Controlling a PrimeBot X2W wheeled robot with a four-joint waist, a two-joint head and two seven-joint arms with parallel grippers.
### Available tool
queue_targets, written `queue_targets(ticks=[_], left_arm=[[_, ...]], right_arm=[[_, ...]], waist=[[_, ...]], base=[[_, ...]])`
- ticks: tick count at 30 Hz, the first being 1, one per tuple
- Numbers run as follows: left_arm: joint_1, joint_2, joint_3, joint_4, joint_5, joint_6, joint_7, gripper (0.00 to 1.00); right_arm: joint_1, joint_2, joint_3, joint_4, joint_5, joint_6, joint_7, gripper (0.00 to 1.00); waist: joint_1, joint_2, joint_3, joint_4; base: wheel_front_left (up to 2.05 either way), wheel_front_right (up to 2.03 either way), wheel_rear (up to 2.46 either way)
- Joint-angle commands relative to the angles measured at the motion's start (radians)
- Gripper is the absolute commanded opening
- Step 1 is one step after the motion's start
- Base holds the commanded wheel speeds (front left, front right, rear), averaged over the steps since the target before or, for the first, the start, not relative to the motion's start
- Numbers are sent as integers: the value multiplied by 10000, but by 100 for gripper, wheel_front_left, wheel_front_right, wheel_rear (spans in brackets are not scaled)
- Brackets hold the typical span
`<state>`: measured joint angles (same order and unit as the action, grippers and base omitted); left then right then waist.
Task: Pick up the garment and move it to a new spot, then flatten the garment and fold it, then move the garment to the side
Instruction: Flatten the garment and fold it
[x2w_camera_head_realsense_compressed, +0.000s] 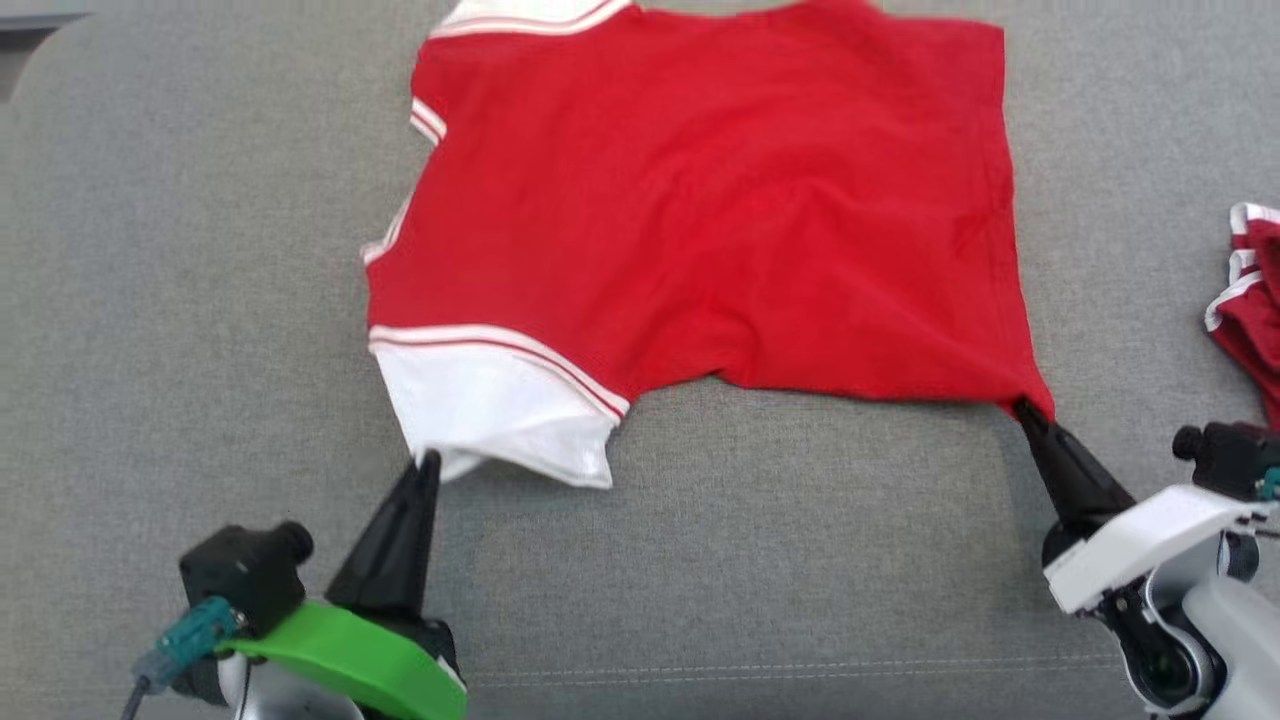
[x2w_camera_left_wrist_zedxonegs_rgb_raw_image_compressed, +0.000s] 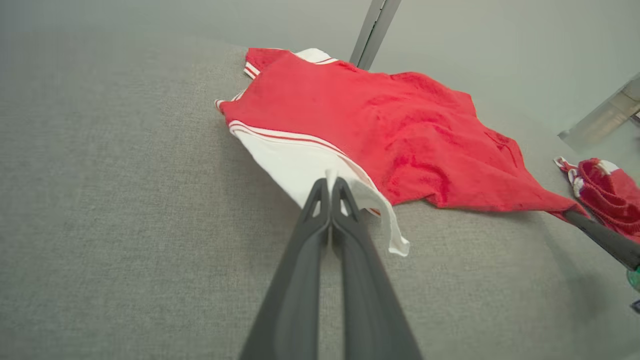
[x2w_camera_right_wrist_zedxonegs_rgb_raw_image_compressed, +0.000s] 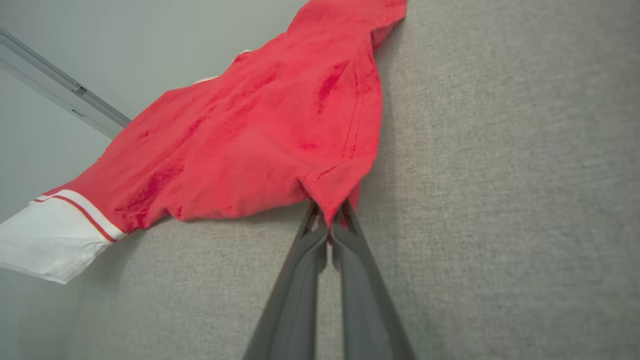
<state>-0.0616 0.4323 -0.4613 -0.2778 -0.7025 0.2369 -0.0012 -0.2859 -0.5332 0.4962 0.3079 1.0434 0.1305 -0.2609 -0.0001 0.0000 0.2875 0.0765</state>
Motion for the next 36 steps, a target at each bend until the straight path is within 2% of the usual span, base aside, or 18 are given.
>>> queue_targets(ticks=[1, 10, 17, 21, 26, 31, 36], left_arm=[[614, 208, -224, -366, -185, 160, 454, 0], [2141, 788, -433, -1262, -622, 807, 1482, 0], [2930, 1174, -648, -1639, -1134, 916, 2231, 0], [2985, 1456, -559, -1874, -1169, 935, 2401, 0], [2279, 1622, -343, -1967, -912, 696, 2347, 0], [1032, 1602, -337, -1722, -518, 403, 2448, 0], [-442, 1341, -261, -1014, -398, 13, 2543, 0]], right_arm=[[606, -103, -107, -51, -165, 2, 134, 0], [2543, 34, -928, -319, -587, 0, 704, 0], [4102, 260, -2238, -624, -1160, -1, 1737, 0], [4636, 675, -3239, -1126, -1606, -1, 2283, 0], [4839, 1327, -3926, -1874, -2151, -1, 3159, 0], [4100, 1769, -4255, -2543, -2479, 0, 3989, 0], [2896, 1761, -4389, -2642, -2753, 0, 4781, 0]], waist=[[1, 0, -670, 51], [1, 0, -1234, 162], [1, 0, -1473, 247], [1, 0, -1419, 196], [1, 0, -1387, 128], [1, 0, -1159, 10], [1, 0, -593, -108]], base=[[0, 0, 0], [0, 0, 0], [0, 0, 0], [0, 0, 0], [0, 0, 0], [0, 0, 0], [0, 0, 0]])
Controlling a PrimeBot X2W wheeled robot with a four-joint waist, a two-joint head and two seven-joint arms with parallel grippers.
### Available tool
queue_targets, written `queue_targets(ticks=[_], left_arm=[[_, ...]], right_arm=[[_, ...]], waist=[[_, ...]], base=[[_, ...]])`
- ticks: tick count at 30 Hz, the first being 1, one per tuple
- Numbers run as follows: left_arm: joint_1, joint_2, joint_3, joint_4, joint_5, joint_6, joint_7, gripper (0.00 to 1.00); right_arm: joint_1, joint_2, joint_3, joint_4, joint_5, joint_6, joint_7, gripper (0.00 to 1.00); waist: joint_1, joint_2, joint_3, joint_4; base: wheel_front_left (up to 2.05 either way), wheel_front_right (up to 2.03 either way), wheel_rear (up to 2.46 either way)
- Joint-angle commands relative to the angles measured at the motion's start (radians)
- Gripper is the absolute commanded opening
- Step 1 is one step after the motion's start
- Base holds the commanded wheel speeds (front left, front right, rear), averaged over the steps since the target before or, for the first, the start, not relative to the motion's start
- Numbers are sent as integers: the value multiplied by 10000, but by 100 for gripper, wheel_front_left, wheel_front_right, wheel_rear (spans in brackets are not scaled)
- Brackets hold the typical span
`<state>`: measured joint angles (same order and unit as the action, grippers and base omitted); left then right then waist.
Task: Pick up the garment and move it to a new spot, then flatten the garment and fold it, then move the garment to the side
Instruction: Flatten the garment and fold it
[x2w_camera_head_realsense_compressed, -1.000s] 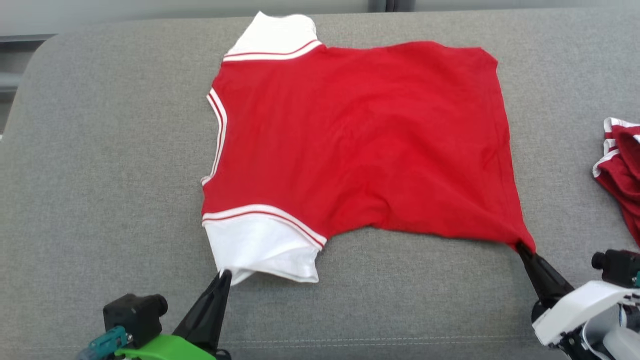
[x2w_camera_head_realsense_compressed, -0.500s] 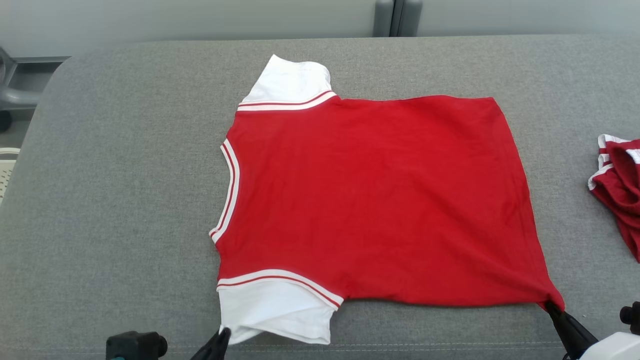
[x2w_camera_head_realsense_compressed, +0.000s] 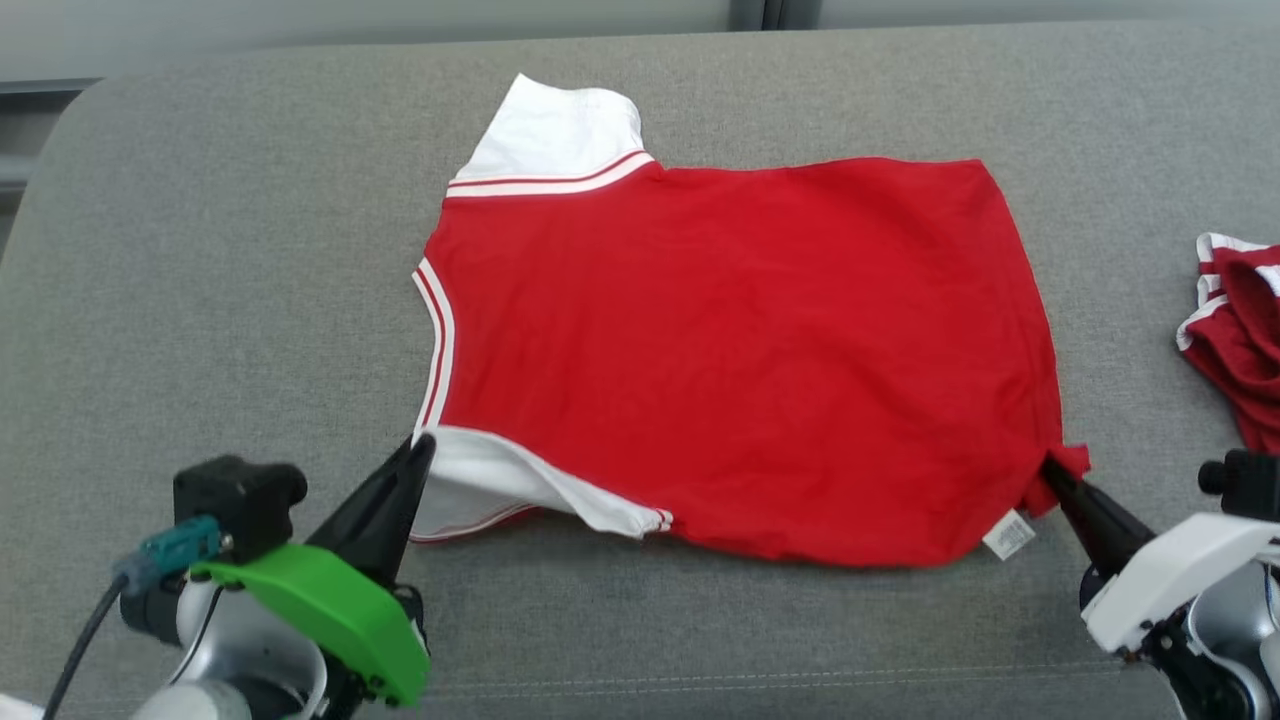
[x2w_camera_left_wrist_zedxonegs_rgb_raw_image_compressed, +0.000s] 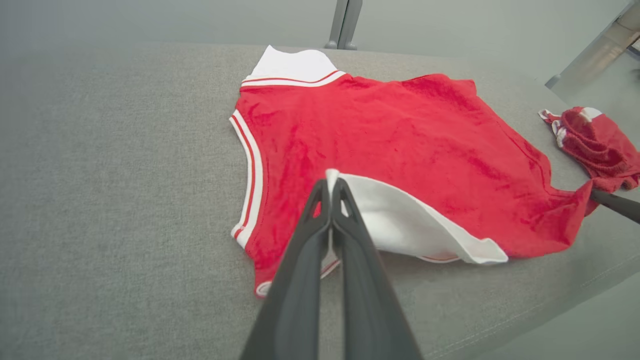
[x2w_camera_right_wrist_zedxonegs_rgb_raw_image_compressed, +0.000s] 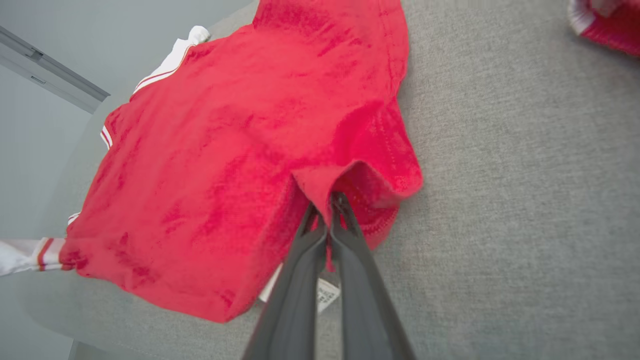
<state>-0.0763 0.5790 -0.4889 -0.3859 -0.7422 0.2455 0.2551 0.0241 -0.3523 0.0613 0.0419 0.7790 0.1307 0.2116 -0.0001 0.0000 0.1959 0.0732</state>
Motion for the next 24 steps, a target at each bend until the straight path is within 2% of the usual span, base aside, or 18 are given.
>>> queue_targets(ticks=[1, 7, 12, 24], left_arm=[[-590, -201, 22, 300, -22, -170, -13, 0], [-2379, -909, 31, 1699, -62, -736, -263, 0], [-3438, -1360, 151, 2863, -153, -1134, -624, 0], [-4625, -1764, 363, 4722, -382, -1654, -1133, 0]], right_arm=[[-480, -81, -74, 58, -158, -2, 186, 0], [-1898, -255, -230, 634, -316, -2, 653, 0], [-2829, -275, -100, 1167, -266, -2, 594, 0], [-3863, -393, 459, 1839, -57, -2, -3, 0]], waist=[[1, 0, 443, -85], [1, 0, 1232, -121], [1, 0, 1792, -256], [1, 0, 2465, -458]], base=[[0, 0, 0], [0, 0, 0], [0, 0, 0], [0, 0, 0]])
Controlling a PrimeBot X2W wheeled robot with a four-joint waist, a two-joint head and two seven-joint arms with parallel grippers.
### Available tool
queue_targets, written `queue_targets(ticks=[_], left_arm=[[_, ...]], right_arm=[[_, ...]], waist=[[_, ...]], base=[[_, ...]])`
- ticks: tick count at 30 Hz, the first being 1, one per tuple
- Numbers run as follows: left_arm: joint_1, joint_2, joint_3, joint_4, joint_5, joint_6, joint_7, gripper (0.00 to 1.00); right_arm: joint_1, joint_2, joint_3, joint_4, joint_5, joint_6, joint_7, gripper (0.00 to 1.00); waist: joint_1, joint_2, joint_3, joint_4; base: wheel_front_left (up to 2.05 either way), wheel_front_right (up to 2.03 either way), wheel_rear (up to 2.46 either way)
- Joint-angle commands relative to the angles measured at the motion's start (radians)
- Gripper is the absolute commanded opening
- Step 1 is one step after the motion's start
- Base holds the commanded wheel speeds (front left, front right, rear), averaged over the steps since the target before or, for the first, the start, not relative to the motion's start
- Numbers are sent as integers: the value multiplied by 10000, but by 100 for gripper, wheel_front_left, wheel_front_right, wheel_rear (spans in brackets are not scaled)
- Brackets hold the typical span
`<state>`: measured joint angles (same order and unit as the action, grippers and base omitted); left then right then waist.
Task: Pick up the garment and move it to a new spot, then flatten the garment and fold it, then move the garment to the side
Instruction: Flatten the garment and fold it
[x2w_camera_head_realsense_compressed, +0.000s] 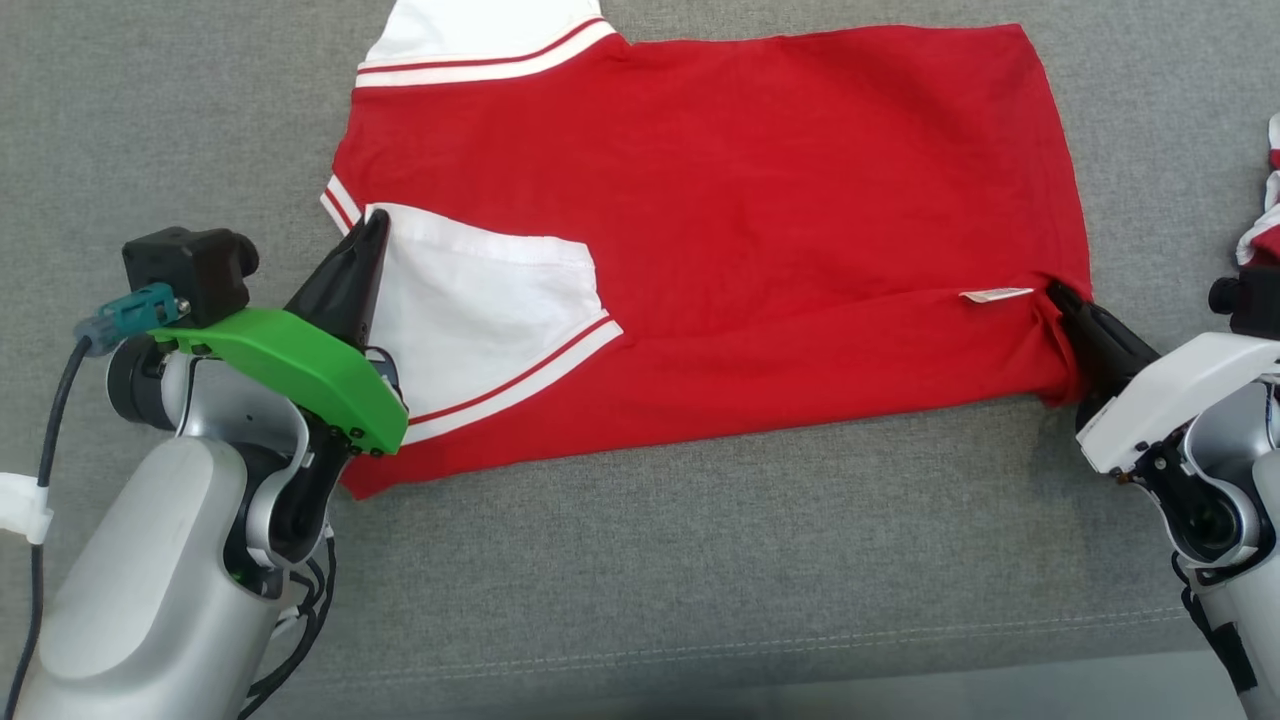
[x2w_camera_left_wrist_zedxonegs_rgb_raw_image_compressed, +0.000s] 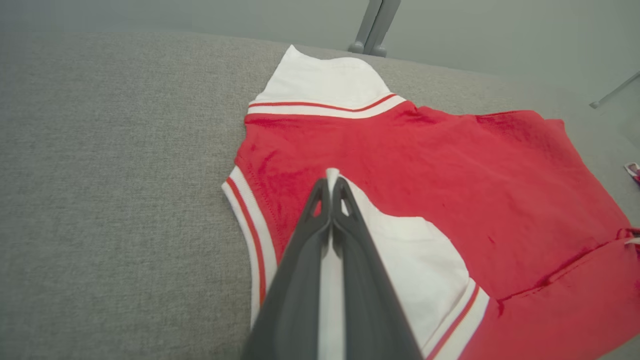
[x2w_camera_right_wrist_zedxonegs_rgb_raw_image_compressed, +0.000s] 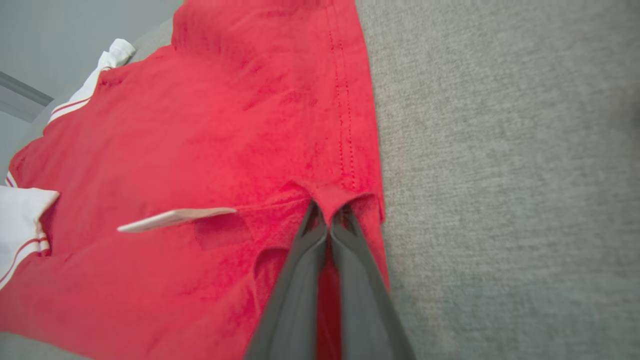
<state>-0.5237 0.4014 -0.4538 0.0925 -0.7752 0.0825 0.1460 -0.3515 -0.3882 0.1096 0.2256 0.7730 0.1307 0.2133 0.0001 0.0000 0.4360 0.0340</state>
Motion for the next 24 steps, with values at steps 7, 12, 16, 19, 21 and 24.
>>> queue_targets(ticks=[7, 12, 16, 19, 21, 24], left_arm=[[145, -281, 304, 702, -113, 0, -940, 100], [709, -353, 675, 616, 188, 498, -2106, 100], [1290, -198, 888, 264, 648, 977, -2959, 100], [1995, -90, 889, -198, 1028, 1369, -3439, 100], [2368, -13, 854, -429, 1221, 1541, -3550, 100], [2913, -32, 707, -699, 1423, 1759, -3679, 100]], right_arm=[[382, 84, 52, -120, 263, -2, -1295, 100], [1221, 372, -345, -785, 56, -2, -2478, 100], [1764, 746, -713, -1174, -733, -2, -3216, 100], [2090, 1171, -897, -1468, -1837, -2, -3728, 100], [2209, 1319, -868, -1600, -2528, -2, -3926, 100], [2454, 1540, -736, -1715, -3376, -2, -4101, 100]], waist=[[-1, 0, -96, -119], [-1, 0, -397, -151], [-1, 0, -735, -272], [-1, 0, -1173, -388], [-1, 0, -1391, -417], [-1, 0, -1747, -370]], base=[[0, 0, 0], [0, 0, 0], [0, 0, 0], [0, 0, 0], [0, 0, 0], [0, 0, 0]])
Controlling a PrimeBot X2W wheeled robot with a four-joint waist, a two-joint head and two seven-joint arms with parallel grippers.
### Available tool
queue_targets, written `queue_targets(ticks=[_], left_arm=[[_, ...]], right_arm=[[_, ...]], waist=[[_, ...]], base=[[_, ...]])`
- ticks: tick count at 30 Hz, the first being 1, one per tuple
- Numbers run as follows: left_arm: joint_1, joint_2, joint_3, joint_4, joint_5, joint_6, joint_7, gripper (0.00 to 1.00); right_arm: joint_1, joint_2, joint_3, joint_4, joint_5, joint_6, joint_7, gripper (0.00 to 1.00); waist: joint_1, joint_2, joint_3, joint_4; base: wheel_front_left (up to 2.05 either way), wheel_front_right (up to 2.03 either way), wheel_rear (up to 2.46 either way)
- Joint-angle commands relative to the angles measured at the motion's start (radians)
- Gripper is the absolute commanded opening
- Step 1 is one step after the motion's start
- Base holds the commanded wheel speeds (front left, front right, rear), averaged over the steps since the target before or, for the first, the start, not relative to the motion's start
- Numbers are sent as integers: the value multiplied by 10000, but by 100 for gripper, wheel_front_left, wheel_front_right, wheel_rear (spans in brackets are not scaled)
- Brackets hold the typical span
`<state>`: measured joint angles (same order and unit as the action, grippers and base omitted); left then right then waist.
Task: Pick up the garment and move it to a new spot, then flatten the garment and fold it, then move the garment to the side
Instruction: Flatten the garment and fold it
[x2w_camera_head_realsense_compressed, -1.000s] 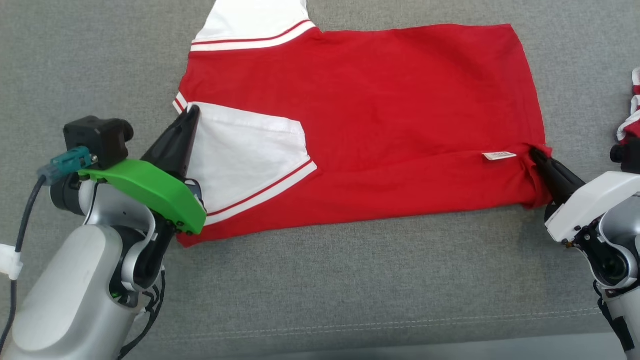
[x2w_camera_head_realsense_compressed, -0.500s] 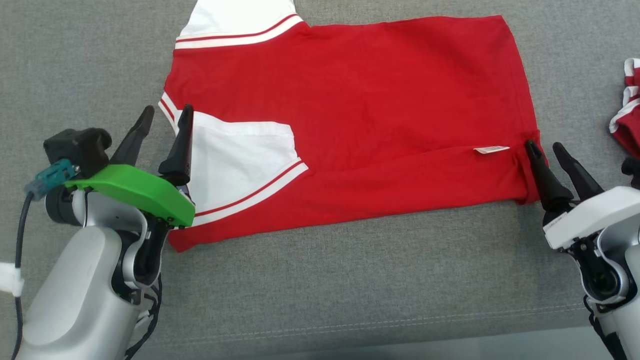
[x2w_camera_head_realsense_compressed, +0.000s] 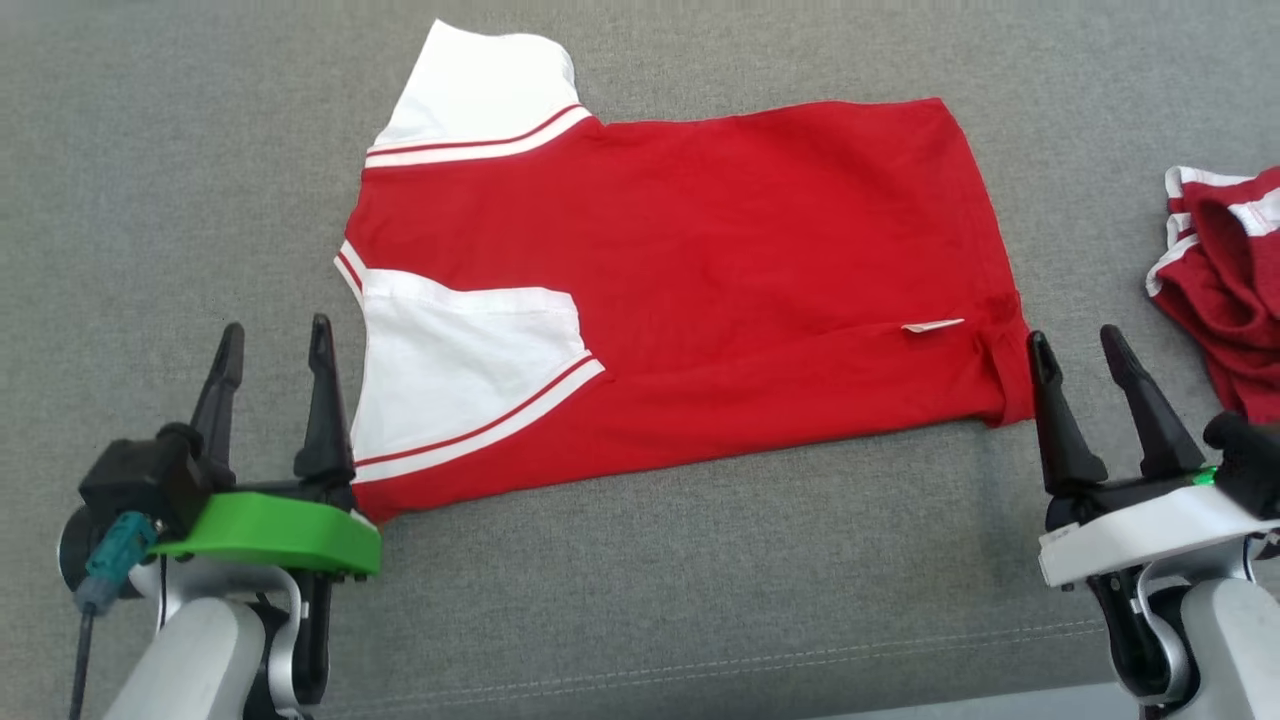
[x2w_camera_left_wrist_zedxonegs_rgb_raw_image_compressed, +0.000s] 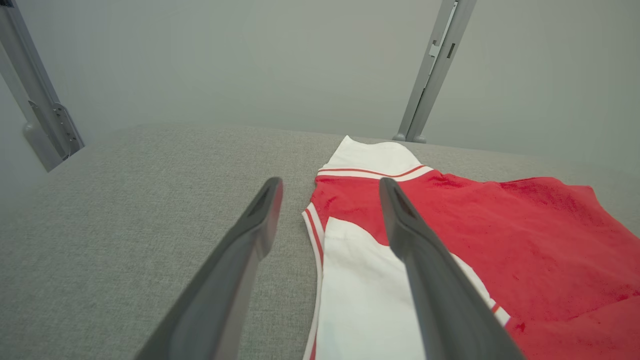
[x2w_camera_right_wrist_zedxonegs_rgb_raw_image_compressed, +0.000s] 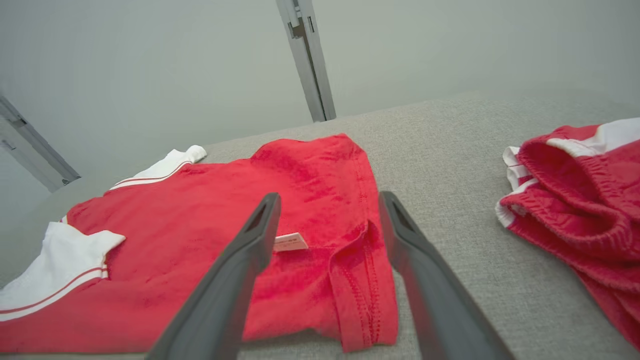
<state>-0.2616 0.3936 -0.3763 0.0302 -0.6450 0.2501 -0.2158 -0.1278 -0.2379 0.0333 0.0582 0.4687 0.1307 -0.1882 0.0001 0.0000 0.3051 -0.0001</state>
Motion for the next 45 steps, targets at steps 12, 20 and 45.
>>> queue_targets(ticks=[12, 20, 45], left_arm=[[1831, -162, -360, 12, 612, 571, -365, 100], [2525, -236, -574, 152, 537, 629, -360, 100], [756, -750, -1587, 2028, 328, -457, 837, 100]], right_arm=[[1313, 715, -207, -98, -2066, -3, -238, 100], [1936, 926, -298, -429, -2376, -3, 2, 100], [585, 645, -599, 1319, -2139, -5, 191, 100]], waist=[[-1, 0, -1575, 108], [-1, 0, -2159, 120], [-1, 0, -1209, 479]], base=[[0, 0, 0], [0, 0, 0], [0, 0, 0]])
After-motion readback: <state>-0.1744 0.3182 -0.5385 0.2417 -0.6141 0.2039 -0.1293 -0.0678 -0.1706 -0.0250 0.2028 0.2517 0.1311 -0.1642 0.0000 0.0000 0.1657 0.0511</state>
